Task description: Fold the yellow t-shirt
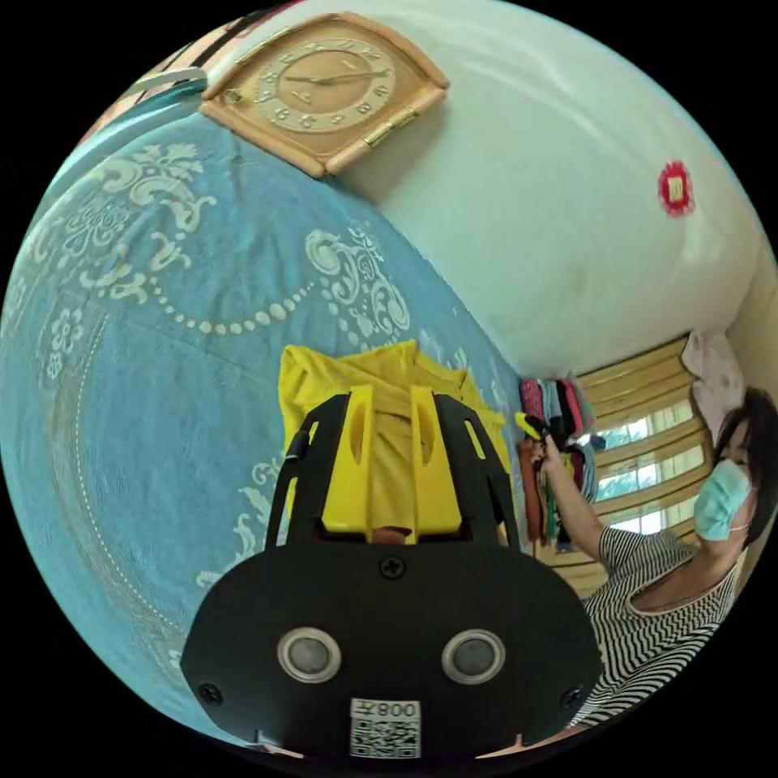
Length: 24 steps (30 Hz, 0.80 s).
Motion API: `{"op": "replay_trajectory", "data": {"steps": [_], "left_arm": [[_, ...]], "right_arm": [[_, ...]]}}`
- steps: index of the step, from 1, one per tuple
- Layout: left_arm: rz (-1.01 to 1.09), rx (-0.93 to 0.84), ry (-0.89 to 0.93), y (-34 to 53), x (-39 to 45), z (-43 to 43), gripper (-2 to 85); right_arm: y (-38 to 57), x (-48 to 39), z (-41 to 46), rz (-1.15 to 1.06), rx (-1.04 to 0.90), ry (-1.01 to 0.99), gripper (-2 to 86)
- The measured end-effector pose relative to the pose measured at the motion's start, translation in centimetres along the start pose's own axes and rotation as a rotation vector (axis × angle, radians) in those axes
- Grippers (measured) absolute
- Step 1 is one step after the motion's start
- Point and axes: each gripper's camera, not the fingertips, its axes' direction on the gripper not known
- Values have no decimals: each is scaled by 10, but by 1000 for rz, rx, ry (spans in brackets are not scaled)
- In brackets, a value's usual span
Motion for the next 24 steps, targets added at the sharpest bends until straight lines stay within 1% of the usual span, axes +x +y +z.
{"op": "replay_trajectory", "data": {"steps": [1,3,4,6,9,12,15,18,24], "left_arm": [[62,-35,-40,-5,19,10,81],[313,-132,-199,-21,91,50,94],[358,-152,-237,-25,106,61,97],[496,-220,-321,-38,152,98,100],[587,-301,-410,-53,184,138,95],[631,-347,-486,-66,204,165,81],[659,-363,-527,-77,222,181,61],[679,-344,-542,-89,240,187,33],[652,-284,-517,-121,265,184,14]], "right_arm": [[2,-23,11,-66,-20,49,12],[10,-111,66,-292,-109,243,21],[13,-131,81,-344,-126,285,24],[24,-200,141,-557,-180,434,38],[35,-259,206,-755,-231,600,62],[41,-292,251,-851,-274,706,68],[43,-312,275,-886,-280,769,60],[42,-332,286,-891,-266,789,47],[25,-364,289,-863,-231,765,11]]}}
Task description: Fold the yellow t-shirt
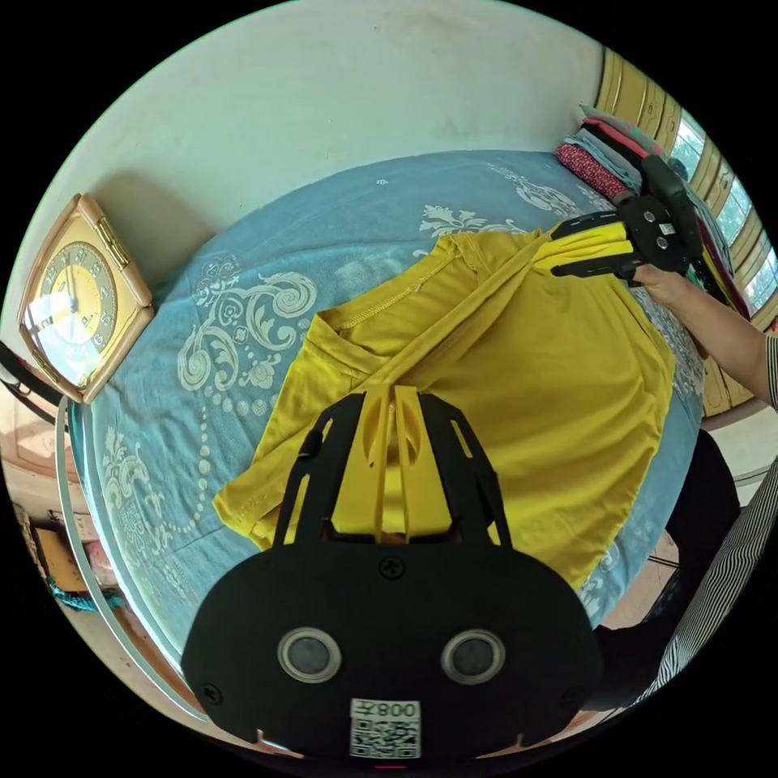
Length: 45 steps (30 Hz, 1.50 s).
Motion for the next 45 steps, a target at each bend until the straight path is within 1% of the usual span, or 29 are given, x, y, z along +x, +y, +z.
{"op": "replay_trajectory", "data": {"steps": [6,11,13,15,18,22,25,26,27,30,32,33,38,42,44,45], "left_arm": [[-37,14,4,-46,-23,-7,11],[-112,-54,32,-75,-46,12,13],[-164,-54,66,-79,-58,14,16],[-227,4,113,-78,-69,6,18],[-238,86,130,-66,-68,-15,17],[-225,176,111,-42,-50,-44,11],[-172,161,126,-30,-29,-46,6],[-132,106,120,-32,-20,-38,5],[-123,42,67,-36,-15,-29,4],[-136,-47,-44,-48,-19,-13,3],[-173,-26,-57,-55,-30,-17,2],[-199,-23,-98,-61,-38,-20,2],[-282,-5,-185,-79,-70,-38,2],[-290,86,-102,-72,-65,-61,3],[-243,82,-62,-66,-50,-60,3],[-232,57,-70,-63,-42,-55,3]], "right_arm": [[-40,20,-10,39,8,19,1],[-70,45,2,78,-51,-73,10],[-73,46,-4,76,-25,-125,27],[-68,37,-13,51,0,-153,59],[-56,18,-18,-3,5,-123,62],[-48,5,-19,-15,31,-94,27],[-48,5,-18,1,59,-122,8],[-49,5,-16,-2,56,-148,4],[-50,7,-12,4,46,-148,1],[-51,19,0,33,11,-156,-2],[-50,30,3,57,16,-164,-3],[-49,38,6,77,10,-156,-3],[-44,73,20,153,-27,-137,-3],[-27,95,15,210,15,-141,-1],[-12,100,7,216,56,-179,-1],[1,101,1,219,74,-168,0]]}}
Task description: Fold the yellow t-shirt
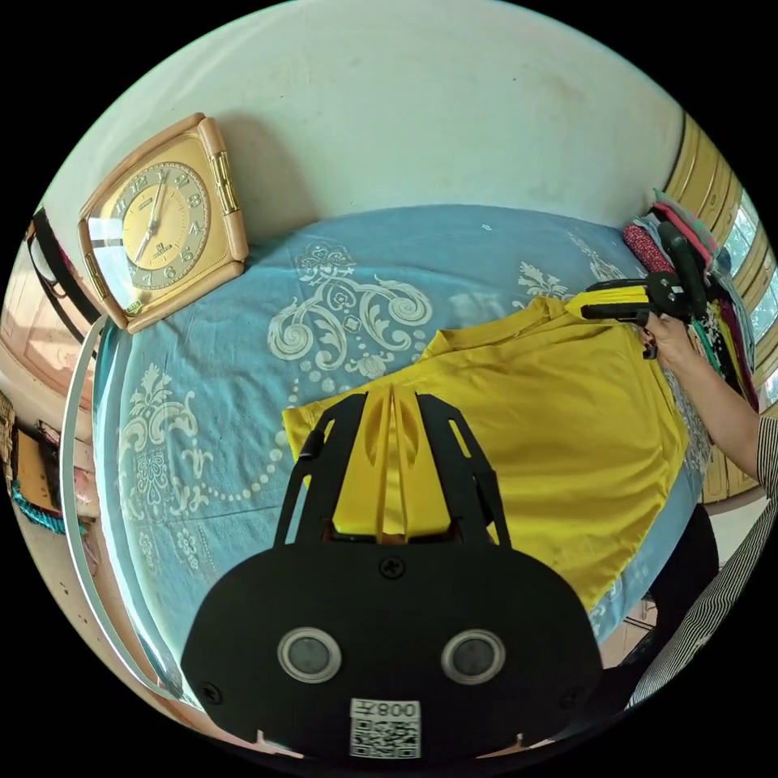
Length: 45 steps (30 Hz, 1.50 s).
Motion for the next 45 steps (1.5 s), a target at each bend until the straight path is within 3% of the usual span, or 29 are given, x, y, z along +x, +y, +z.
{"op": "replay_trajectory", "data": {"steps": [4,7,15,20,24,31,37,40,45], "left_arm": [[-55,-132,-61,8,-3,25,5],[-87,-20,54,9,-1,12,12],[183,70,333,-57,110,25,60],[326,51,404,-95,180,45,52],[394,-1,382,-111,225,62,21],[293,27,286,-127,237,65,7],[317,91,405,-103,250,49,18],[347,33,341,-90,264,62,25],[328,0,340,-74,264,70,10]], "right_arm": [[46,21,-14,46,5,53,4],[87,54,-29,136,31,57,17],[180,139,-45,375,78,26,83],[220,161,-44,371,61,44,81],[228,166,-24,277,-26,-17,50],[211,201,3,225,-68,15,11],[236,227,-14,291,26,64,32],[269,234,-5,345,7,80,52],[307,260,23,449,-29,-99,40]]}}
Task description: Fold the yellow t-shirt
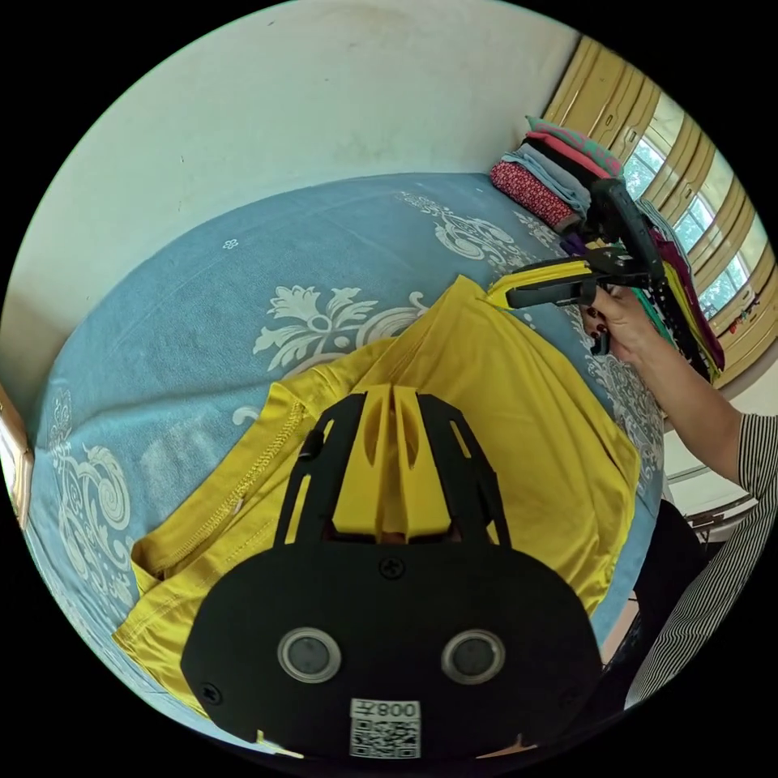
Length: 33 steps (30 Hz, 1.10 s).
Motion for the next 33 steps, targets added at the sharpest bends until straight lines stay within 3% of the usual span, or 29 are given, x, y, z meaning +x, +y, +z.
{"op": "replay_trajectory", "data": {"steps": [15,22,28,33], "left_arm": [[-22,108,-35,73,4,-27,6],[-72,29,-98,120,-10,-16,14],[-207,172,-30,242,-35,-92,40],[-476,152,-10,443,-47,-170,69]], "right_arm": [[53,44,1,33,48,-29,37],[80,80,6,149,17,-133,42],[166,93,-34,161,59,-241,59],[298,56,-50,143,-51,-305,80]]}}
